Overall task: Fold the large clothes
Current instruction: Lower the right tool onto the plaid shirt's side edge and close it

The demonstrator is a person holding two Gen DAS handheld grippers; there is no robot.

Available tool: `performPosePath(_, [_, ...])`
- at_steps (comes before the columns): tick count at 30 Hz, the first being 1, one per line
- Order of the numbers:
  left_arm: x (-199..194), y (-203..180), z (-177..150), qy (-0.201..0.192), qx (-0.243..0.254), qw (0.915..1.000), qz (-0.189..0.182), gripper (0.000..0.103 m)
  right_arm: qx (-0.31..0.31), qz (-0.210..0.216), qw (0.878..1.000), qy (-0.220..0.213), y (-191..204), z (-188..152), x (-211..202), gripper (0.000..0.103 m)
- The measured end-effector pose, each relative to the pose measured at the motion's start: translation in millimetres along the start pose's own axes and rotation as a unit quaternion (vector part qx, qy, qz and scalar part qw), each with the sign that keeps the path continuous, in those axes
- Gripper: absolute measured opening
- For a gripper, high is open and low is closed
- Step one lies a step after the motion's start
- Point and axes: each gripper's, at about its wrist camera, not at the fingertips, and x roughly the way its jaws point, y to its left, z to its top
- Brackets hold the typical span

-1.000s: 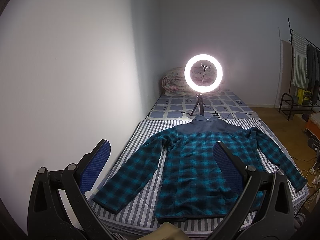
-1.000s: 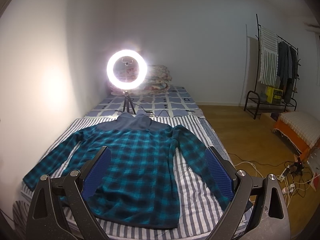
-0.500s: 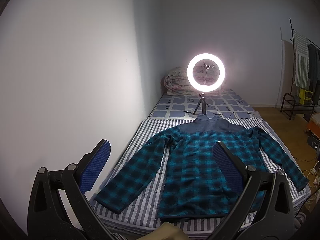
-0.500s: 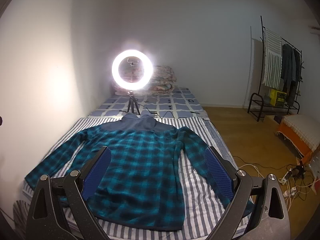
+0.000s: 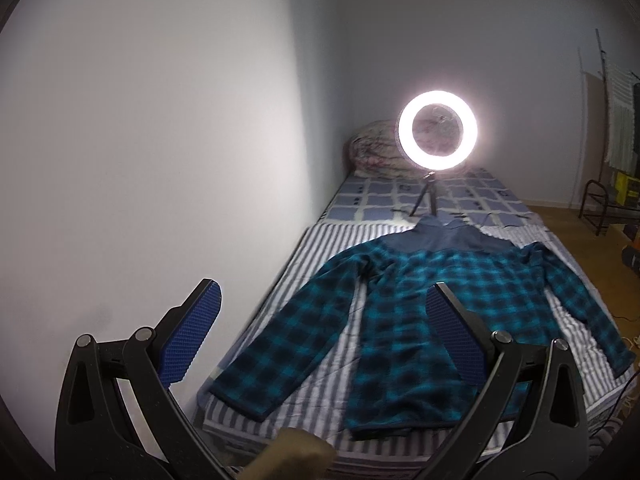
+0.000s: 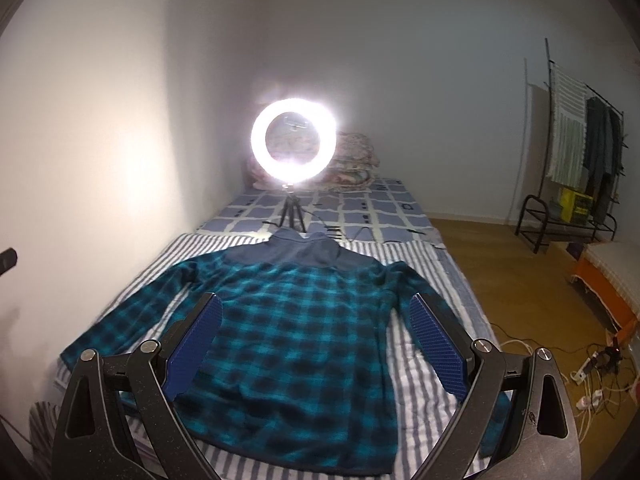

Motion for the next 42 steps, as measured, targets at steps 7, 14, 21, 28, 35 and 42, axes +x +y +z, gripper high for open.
performPosePath(7, [35,43,-46,0.063,-0.014,0.9975,0.031,0.100,-0.017,0.068,0.998,0.005,40,9,42,0.095])
performPosePath(14, [62,89,-97,0.131,-0.058,0.9891,0.034,0.073,-0.032,0.151,0.987,0.048,92,18,102,0.093])
performPosePath(21, [77,119,-128,0.167,-0.101,0.9805,0.027,0.054,-0.064,0.228,0.964,0.123,167,17,158,0.076])
performPosePath(28, [73,125,-144,0.172,-0.098,0.9802,0.017,0.054,-0.055,0.315,0.917,0.240,266,-4,228,0.056])
performPosePath(35, [76,126,-145,0.162,-0.092,0.9825,0.010,0.054,-0.013,0.299,0.895,0.332,335,-30,314,0.045])
performPosePath(42, [90,133,-148,0.164,-0.099,0.9814,0.005,0.054,0.007,0.271,0.881,0.388,381,-47,386,0.033])
